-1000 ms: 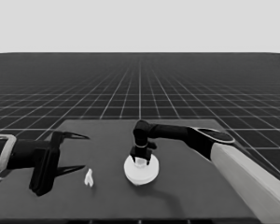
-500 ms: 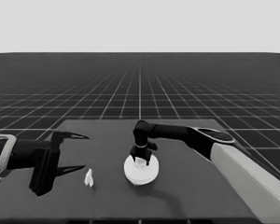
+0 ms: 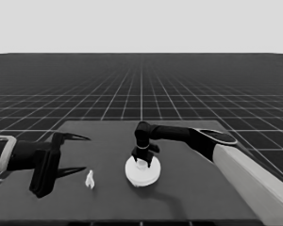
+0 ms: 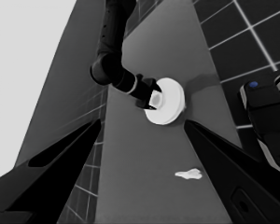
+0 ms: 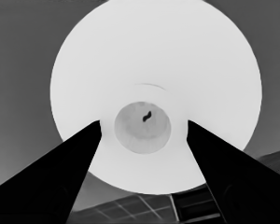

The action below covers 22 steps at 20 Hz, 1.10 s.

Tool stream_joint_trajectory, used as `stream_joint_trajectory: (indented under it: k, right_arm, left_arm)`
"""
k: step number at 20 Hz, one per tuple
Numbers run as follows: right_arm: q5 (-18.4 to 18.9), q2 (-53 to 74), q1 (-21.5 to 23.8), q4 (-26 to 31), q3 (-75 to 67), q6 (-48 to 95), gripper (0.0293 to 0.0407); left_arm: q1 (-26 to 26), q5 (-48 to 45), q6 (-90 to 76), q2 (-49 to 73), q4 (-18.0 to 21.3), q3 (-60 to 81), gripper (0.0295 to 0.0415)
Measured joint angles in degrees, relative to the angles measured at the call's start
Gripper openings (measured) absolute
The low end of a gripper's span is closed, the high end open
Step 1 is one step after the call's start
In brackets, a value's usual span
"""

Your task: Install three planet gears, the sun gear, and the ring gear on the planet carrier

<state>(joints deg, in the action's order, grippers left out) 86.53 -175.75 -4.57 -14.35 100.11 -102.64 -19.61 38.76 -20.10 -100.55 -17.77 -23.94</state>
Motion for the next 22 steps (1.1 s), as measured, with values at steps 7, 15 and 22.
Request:
stream_joint_trajectory:
  k: [7,15,22]
  right_arm:
    - [0.0,0.0,0.0,0.0,0.0,-3.3,0.0374]
    - [0.0,0.0,0.0,0.0,0.0,-3.7,0.0385]
    - [1.6,0.7,6.0,5.0,-3.0,23.2,0.0385]
  left_arm:
    - [0.0,0.0,0.0,0.0,0.0,0.0,0.0385]
    - [0.0,0.0,0.0,0.0,0.0,0.0,0.0385]
    - [0.0,0.0,0.0,0.0,0.0,0.0,0.0385]
